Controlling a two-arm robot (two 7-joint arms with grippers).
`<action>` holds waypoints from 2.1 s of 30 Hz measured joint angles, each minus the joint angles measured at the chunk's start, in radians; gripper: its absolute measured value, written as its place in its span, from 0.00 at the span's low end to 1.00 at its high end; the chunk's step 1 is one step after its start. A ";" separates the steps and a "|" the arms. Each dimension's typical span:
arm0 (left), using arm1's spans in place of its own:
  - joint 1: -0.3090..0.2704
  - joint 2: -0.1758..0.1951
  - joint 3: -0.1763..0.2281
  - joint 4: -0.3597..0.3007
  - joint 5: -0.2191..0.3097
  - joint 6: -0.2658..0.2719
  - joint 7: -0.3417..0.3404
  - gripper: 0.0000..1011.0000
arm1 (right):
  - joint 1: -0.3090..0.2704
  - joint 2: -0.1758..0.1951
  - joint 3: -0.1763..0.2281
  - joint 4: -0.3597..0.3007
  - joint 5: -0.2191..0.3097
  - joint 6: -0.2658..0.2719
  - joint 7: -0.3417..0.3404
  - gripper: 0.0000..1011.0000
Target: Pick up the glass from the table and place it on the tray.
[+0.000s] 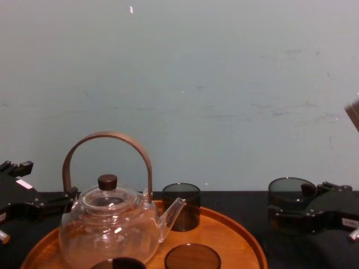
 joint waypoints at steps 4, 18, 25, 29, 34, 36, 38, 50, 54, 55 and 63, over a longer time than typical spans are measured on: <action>0.000 0.000 0.000 0.000 0.000 0.000 0.000 1.00 | -0.006 0.004 -0.001 -0.016 0.002 0.002 -0.002 0.91; 0.000 0.000 0.000 0.000 0.000 0.000 0.000 1.00 | -0.013 0.012 -0.002 -0.047 0.014 0.007 0.000 0.91; 0.000 0.000 0.000 0.000 0.000 0.000 0.000 1.00 | -0.017 0.014 -0.007 -0.058 0.015 0.008 0.002 0.91; 0.000 0.000 0.000 0.000 0.000 0.000 0.000 1.00 | -0.020 0.015 -0.013 -0.066 0.016 0.008 0.005 0.91; 0.000 0.000 0.000 0.000 0.000 0.000 0.000 1.00 | -0.021 0.015 -0.022 -0.070 0.016 0.008 0.009 0.91; 0.000 0.000 0.000 0.000 0.000 0.000 0.000 1.00 | -0.020 0.014 -0.024 -0.070 0.017 0.008 0.011 0.91; 0.000 0.000 0.000 0.000 0.000 0.000 0.000 1.00 | -0.019 0.012 -0.028 -0.070 0.017 0.008 0.013 0.91; 0.000 0.000 0.000 0.000 0.000 0.000 0.000 1.00 | -0.002 -0.002 -0.048 -0.057 0.017 0.001 0.017 0.91; 0.000 0.000 0.000 0.000 0.000 0.000 0.000 1.00 | 0.007 -0.008 -0.052 -0.045 0.020 -0.001 0.019 0.91; 0.000 0.000 0.000 0.000 0.000 0.000 0.000 1.00 | 0.008 -0.009 -0.052 -0.043 0.020 -0.002 0.019 0.91; 0.000 0.000 0.000 0.000 0.000 0.000 0.000 1.00 | 0.031 -0.027 -0.068 -0.015 0.023 -0.009 0.026 0.91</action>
